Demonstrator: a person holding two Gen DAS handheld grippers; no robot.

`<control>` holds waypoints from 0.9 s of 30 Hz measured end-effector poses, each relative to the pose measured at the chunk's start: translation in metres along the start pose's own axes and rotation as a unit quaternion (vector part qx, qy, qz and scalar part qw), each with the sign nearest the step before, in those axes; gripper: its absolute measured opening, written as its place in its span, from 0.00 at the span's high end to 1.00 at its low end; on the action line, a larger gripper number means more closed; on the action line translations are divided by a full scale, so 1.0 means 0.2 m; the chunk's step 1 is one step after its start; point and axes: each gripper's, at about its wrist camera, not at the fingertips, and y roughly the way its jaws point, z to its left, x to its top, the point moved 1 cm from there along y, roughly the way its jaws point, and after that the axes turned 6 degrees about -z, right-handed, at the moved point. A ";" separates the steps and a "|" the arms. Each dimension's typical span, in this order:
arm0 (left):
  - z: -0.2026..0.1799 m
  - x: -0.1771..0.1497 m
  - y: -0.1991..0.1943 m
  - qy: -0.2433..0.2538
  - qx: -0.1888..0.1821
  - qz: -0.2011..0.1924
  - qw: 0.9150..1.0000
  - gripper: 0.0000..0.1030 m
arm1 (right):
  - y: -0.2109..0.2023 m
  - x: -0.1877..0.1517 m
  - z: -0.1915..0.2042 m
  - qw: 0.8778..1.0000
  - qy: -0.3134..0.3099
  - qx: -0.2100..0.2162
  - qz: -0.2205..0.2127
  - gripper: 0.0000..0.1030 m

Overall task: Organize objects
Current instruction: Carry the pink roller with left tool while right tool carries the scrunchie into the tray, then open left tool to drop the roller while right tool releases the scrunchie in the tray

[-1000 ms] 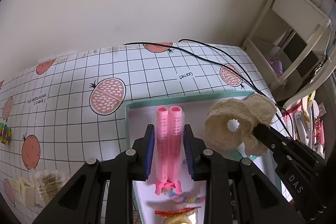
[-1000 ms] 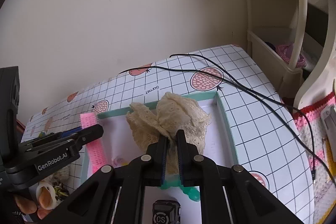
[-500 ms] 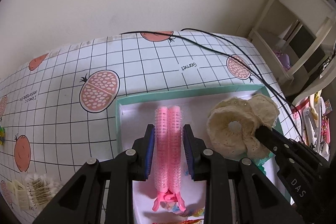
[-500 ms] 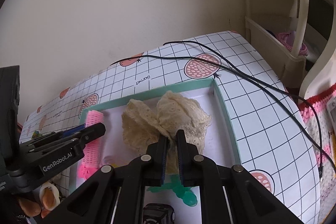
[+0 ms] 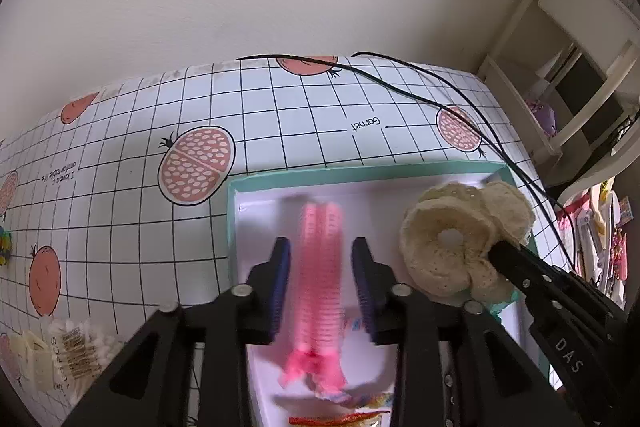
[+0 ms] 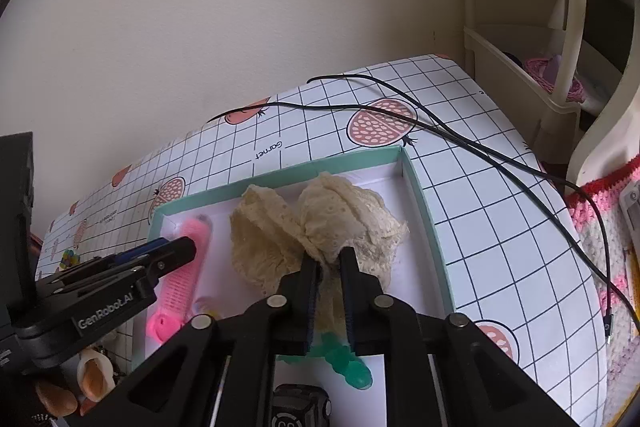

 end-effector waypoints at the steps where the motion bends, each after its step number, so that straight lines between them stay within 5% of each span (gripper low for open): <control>1: 0.00 0.00 -0.01 -0.002 -0.001 -0.002 1.000 0.58 | 0.00 0.00 0.00 1.000 0.000 0.000 0.000 0.82; 10: 0.00 0.03 -0.12 -0.010 0.000 -0.023 1.000 0.57 | -0.05 0.02 0.02 1.000 -0.011 -0.008 -0.005 0.80; 27: 0.12 -0.04 -0.18 -0.036 0.042 -0.041 0.998 0.24 | -0.07 0.02 0.05 0.999 -0.035 -0.022 -0.011 0.26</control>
